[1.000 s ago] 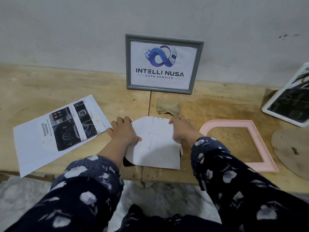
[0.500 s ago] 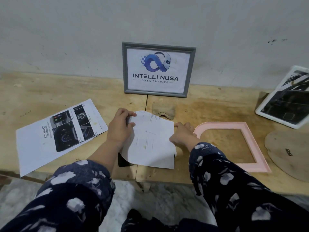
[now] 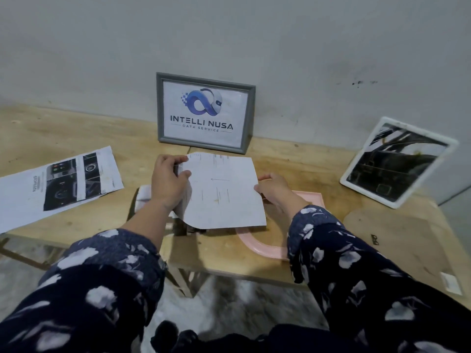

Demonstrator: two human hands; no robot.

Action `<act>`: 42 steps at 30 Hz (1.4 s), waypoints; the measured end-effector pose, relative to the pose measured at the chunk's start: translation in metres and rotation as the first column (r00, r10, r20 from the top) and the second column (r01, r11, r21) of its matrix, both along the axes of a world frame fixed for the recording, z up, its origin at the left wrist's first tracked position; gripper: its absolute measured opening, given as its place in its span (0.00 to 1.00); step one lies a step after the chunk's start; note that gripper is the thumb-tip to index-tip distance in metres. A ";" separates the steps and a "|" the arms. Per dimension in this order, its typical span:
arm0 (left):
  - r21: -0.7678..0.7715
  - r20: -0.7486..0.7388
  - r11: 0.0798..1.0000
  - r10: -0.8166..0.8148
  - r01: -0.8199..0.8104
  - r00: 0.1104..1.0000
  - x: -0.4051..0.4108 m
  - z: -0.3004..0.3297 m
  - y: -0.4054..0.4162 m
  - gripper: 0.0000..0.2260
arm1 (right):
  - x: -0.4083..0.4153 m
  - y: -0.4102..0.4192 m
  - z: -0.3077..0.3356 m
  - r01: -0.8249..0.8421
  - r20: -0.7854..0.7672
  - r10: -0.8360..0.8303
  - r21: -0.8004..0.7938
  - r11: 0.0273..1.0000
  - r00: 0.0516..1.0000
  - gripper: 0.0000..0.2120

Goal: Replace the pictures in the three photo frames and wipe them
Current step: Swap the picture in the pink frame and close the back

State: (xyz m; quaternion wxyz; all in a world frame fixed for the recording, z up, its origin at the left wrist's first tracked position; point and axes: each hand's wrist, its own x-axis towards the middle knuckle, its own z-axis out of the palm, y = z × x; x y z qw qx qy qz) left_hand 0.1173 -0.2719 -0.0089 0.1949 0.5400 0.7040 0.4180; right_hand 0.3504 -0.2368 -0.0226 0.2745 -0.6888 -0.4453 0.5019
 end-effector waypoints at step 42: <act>-0.572 -0.492 0.797 -0.525 0.197 0.695 0.155 -0.076 -0.012 0.23 | 0.140 -0.072 -0.058 -0.156 0.693 0.161 -0.070 0.985 0.703 0.23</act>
